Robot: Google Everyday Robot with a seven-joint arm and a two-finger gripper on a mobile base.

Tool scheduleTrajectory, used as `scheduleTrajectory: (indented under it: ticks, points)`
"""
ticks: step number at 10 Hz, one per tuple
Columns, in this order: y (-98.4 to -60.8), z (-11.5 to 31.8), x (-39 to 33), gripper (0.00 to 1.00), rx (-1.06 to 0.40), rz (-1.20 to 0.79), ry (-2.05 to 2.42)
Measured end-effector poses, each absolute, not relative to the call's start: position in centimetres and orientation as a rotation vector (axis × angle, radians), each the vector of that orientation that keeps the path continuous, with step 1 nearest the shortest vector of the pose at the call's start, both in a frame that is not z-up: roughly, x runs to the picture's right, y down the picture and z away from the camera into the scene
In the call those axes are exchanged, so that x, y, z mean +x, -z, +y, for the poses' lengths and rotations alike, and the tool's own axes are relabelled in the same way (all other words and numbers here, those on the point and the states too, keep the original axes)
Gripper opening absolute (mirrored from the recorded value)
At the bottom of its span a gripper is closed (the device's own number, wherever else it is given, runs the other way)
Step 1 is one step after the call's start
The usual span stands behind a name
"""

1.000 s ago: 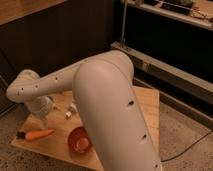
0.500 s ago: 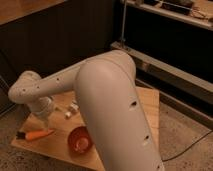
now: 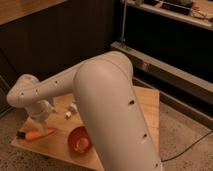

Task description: Drag the pepper across the table

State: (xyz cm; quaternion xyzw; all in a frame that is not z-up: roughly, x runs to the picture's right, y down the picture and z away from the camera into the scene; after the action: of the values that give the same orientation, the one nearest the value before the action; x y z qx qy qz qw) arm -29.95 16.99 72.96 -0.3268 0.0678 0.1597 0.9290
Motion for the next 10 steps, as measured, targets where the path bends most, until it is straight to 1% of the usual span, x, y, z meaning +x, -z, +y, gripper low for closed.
scheduleTrajectory:
  ticks: [6, 10]
  points:
    - [-75.3, 20.0, -33.2, 0.7, -0.728, 0.098, -0.21]
    - [-76.3, 21.2, -35.1, 0.7, -0.752, 0.075, -0.137]
